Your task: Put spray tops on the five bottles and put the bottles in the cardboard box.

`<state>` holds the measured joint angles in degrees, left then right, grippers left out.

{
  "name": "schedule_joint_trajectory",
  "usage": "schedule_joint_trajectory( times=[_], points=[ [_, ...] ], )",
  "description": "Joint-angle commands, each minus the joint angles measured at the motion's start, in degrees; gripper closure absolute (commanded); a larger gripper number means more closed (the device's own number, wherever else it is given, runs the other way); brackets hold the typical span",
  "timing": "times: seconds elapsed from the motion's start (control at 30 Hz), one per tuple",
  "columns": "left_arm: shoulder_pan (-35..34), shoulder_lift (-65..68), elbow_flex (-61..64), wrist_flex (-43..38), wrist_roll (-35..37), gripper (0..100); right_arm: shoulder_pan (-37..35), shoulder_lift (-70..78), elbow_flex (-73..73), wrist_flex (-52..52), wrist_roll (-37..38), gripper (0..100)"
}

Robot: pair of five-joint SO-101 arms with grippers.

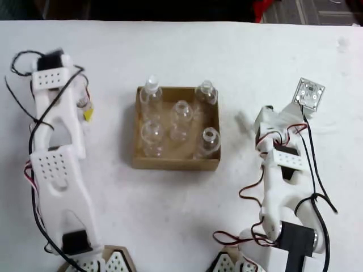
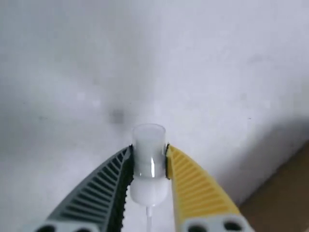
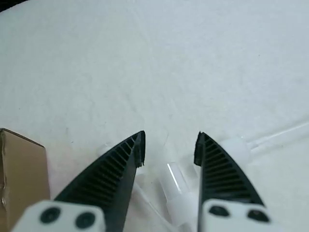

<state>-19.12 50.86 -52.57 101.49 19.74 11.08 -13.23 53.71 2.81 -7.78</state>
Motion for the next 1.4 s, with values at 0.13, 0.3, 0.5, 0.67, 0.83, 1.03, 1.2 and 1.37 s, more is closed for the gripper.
schedule_joint_trajectory(
  times=[0.13,0.3,0.5,0.67,0.83,1.03,1.2,1.37],
  points=[
    [5.58,-24.75,4.22,0.88,1.05,98,-0.57,-0.31,-0.35,-1.27,0.79,85.0],
    [11.91,-39.87,14.51,0.44,0.97,98,-0.48,-0.40,-0.35,-1.27,0.79,85.0],
    [15.87,-55.34,16.88,-0.62,0.88,98,-0.48,-0.40,-0.35,-1.27,0.79,85.0],
    [16.57,-64.92,17.32,-4.48,-2.64,98,-0.48,-0.40,-0.35,-1.27,0.79,85.0],
    [16.57,-69.85,17.32,-4.04,-7.47,98,-0.48,-0.31,-0.35,-1.27,0.79,85.0],
    [17.98,-72.75,20.57,-3.60,-10.46,98,-0.48,-0.31,-0.35,-1.27,0.79,85.0],
    [24.84,-82.95,28.92,-5.71,-13.10,98,-0.48,-0.22,-0.35,-1.27,0.79,85.0],
    [28.62,-95.69,42.29,-16.18,-12.66,98,-0.48,-0.22,-0.35,-1.27,0.79,85.0]
  ],
)
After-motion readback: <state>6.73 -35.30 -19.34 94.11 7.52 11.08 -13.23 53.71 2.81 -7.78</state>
